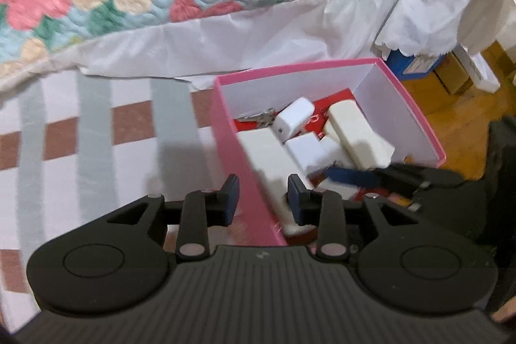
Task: Organize rigid objects
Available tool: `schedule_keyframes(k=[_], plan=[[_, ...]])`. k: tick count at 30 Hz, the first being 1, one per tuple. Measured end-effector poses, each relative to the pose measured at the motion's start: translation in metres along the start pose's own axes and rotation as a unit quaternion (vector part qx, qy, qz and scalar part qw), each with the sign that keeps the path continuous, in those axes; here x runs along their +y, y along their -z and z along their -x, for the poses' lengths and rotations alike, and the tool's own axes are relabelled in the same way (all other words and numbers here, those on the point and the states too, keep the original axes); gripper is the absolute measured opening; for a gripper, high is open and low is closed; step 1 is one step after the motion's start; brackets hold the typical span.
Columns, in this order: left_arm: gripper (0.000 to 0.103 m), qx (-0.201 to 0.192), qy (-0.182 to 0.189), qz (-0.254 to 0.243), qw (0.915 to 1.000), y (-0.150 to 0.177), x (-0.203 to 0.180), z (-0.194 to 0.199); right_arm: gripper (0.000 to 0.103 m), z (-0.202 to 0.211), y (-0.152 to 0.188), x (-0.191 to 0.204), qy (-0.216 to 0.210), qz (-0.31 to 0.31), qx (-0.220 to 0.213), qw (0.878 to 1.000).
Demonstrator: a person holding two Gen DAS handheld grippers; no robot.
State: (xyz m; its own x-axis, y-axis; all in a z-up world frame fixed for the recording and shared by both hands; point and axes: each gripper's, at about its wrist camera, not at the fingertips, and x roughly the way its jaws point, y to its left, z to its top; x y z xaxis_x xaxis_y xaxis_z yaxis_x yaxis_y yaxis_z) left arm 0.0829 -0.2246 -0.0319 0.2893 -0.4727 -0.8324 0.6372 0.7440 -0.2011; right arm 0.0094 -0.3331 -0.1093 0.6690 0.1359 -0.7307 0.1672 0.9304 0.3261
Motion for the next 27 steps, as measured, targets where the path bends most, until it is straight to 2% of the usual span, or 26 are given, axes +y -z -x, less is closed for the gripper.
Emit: schedule_keyframes(k=[8, 14, 17, 20, 27], plan=[[0.032, 0.007, -0.056, 0.011, 0.9983, 0.035, 0.022, 0.062, 0.063, 0.061, 0.008, 0.047, -0.005, 0.050, -0.049, 0.998], [0.032, -0.020, -0.088, 0.043, 0.9950, 0.057, 0.036, 0.098, 0.065, 0.090, 0.013, 0.081, -0.002, 0.075, -0.058, 0.995], [0.033, -0.028, -0.104, 0.059, 0.9924, 0.068, 0.042, 0.109, 0.065, 0.101, 0.015, 0.092, 0.004, 0.080, -0.061, 0.995], [0.033, -0.035, -0.115, 0.054, 0.9913, 0.077, 0.046, 0.114, 0.065, 0.110, 0.017, 0.099, 0.005, 0.077, -0.062, 0.995], [0.033, -0.027, -0.142, 0.083, 0.9860, 0.095, 0.065, 0.118, 0.066, 0.120, 0.023, 0.108, 0.024, 0.077, -0.060, 0.995]])
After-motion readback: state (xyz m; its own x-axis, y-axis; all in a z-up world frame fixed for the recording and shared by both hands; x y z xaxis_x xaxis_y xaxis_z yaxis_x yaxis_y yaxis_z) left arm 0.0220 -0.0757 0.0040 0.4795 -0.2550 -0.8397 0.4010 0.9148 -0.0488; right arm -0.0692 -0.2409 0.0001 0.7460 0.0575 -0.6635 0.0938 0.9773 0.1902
